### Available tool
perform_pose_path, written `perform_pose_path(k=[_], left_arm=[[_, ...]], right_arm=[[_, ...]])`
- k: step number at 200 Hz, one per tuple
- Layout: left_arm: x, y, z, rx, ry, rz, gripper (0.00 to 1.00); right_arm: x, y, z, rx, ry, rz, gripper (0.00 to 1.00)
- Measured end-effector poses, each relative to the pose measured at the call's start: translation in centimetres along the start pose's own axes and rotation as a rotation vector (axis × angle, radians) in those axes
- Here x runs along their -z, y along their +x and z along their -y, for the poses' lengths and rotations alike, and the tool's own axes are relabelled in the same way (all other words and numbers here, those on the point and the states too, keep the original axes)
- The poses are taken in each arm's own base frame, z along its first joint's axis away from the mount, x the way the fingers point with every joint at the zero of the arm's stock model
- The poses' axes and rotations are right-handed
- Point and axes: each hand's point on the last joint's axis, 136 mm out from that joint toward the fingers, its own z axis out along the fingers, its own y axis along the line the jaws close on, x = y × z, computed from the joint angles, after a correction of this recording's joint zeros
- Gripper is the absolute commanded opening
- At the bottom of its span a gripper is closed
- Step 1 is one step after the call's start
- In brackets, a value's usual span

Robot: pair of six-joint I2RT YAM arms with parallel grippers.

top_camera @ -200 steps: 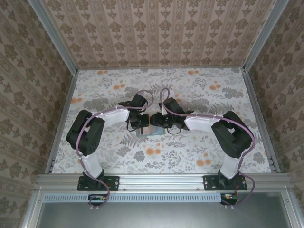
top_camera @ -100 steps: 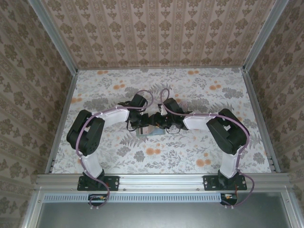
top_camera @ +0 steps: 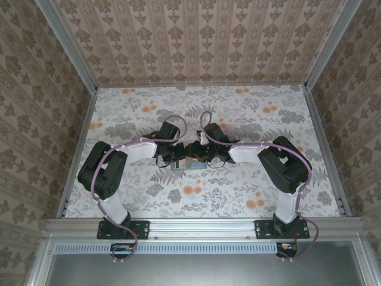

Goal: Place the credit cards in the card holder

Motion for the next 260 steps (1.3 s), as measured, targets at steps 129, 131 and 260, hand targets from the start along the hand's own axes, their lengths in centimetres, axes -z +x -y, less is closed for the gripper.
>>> perform_pose_path(k=[129, 131, 260], left_arm=[[0.5, 0.1, -0.8, 0.052, 0.072, 0.038, 0.06], [0.5, 0.1, -0.7, 0.053, 0.074, 0.038, 0.05], [1.5, 0.2, 0.1, 0.131, 0.203, 0.071, 0.04]], right_arm=[[-0.5, 0.8, -0.9, 0.054, 0.093, -0.055, 0.39], [-0.5, 0.8, -0.9, 0.054, 0.094, -0.056, 0.39], [-0.4, 0.7, -2.1, 0.088, 0.07, -0.074, 0.39]])
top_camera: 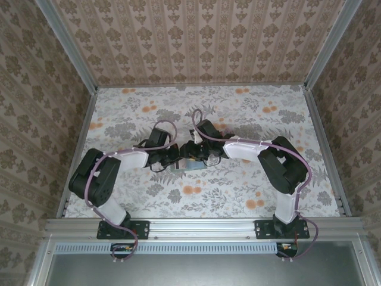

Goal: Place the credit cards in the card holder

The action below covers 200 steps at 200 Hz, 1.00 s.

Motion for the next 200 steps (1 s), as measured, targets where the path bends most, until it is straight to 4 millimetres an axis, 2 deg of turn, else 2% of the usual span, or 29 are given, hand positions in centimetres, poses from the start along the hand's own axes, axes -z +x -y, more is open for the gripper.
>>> perform_pose_path(k=[29, 66, 87, 112, 133, 149, 176, 187, 200], left_arm=[[1.8, -0.5, 0.1, 0.023, 0.055, 0.032, 0.05], [5.2, -2.4, -0.5, 0.059, 0.092, 0.113, 0.06], [7.2, -3.4, -1.1, 0.074, 0.092, 0.163, 0.07], [9.0, -3.5, -2.9, 0.112, 0.062, 0.197, 0.08], [10.2, -3.3, -4.7, 0.147, 0.023, 0.218, 0.1], [10.7, -3.1, -5.3, 0.154, 0.003, 0.221, 0.1], [10.7, -2.6, -5.5, 0.136, -0.014, 0.2, 0.13], [10.7, -2.5, -5.4, 0.125, -0.021, 0.19, 0.14], [10.5, -2.6, -4.8, 0.1, -0.022, 0.179, 0.16]], right_arm=[[0.0, -0.5, -2.0, 0.04, -0.058, 0.013, 0.39], [-0.2, -0.7, -3.9, 0.077, -0.119, 0.018, 0.4], [-1.2, -0.8, -4.0, 0.083, -0.135, 0.007, 0.4], [-2.5, -0.2, -3.1, 0.072, -0.124, -0.024, 0.4], [-2.7, 0.0, -3.0, 0.072, -0.122, -0.033, 0.4], [-2.6, 0.0, -3.0, 0.077, -0.119, -0.033, 0.4], [-0.9, -0.7, -2.4, 0.1, -0.076, -0.012, 0.4], [0.8, -1.7, -2.2, 0.117, -0.048, 0.027, 0.4], [3.9, -3.4, -1.9, 0.135, -0.013, 0.099, 0.4]])
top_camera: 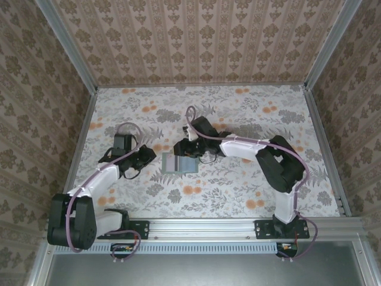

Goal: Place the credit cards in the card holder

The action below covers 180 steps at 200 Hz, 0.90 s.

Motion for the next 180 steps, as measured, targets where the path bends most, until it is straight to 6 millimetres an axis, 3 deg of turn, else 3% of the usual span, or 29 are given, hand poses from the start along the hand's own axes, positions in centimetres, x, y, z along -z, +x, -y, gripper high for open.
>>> perform_pose_path(k=[16, 39, 72, 100, 122, 180], left_arm=[[-0.6, -0.2, 1.5, -0.045, 0.01, -0.018, 0.17], [-2.0, -0.4, 4.2, -0.118, 0.024, -0.05, 0.17], [-4.8, 0.4, 7.2, -0.196, 0.034, -0.118, 0.19], [-7.6, 1.5, 9.8, -0.258, 0.046, -0.178, 0.2], [-9.7, 2.4, 11.8, -0.299, 0.059, -0.218, 0.2], [-13.6, 5.0, 14.3, -0.354, 0.077, -0.302, 0.21]], right_arm=[[4.0, -2.5, 1.2, 0.017, 0.059, 0.1, 0.4], [9.6, -5.4, 4.4, 0.009, 0.17, 0.24, 0.39], [14.1, -5.4, 10.8, -0.065, 0.346, 0.299, 0.39], [15.8, -4.7, 14.6, -0.115, 0.449, 0.287, 0.38], [16.6, -4.7, 15.9, -0.127, 0.476, 0.283, 0.37], [14.6, -4.4, 17.9, -0.131, 0.499, 0.206, 0.35]])
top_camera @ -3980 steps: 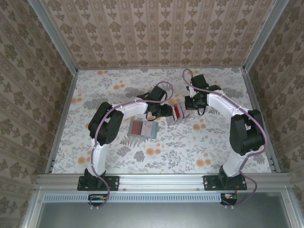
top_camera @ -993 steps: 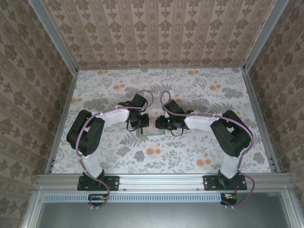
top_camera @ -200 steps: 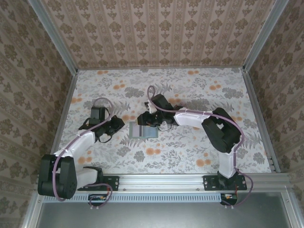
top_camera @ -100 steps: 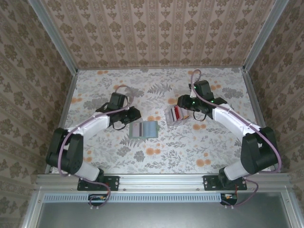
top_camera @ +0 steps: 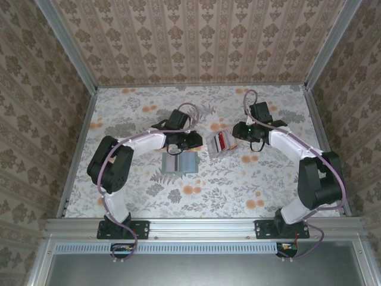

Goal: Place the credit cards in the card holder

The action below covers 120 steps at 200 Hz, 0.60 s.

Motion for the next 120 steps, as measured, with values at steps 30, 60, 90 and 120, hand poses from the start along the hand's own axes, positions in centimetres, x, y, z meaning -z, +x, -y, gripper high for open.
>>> perform_pose_path(k=[30, 60, 90, 120], left_arm=[[-1.3, 0.4, 0.4, -0.008, 0.005, -0.03, 0.21], [-2.2, 0.6, 0.6, -0.01, 0.008, -0.047, 0.22], [-2.7, 0.8, 0.4, -0.008, 0.008, -0.061, 0.22], [-2.9, 0.7, 0.6, -0.011, 0.013, -0.063, 0.22]], right_arm=[[-0.3, -0.6, -0.4, 0.016, -0.01, 0.0, 0.35], [-0.3, -1.6, -1.0, 0.024, -0.023, 0.014, 0.35], [-0.9, -1.6, -1.1, 0.025, -0.033, -0.001, 0.33], [-1.2, -1.5, -1.3, 0.025, -0.047, -0.015, 0.29]])
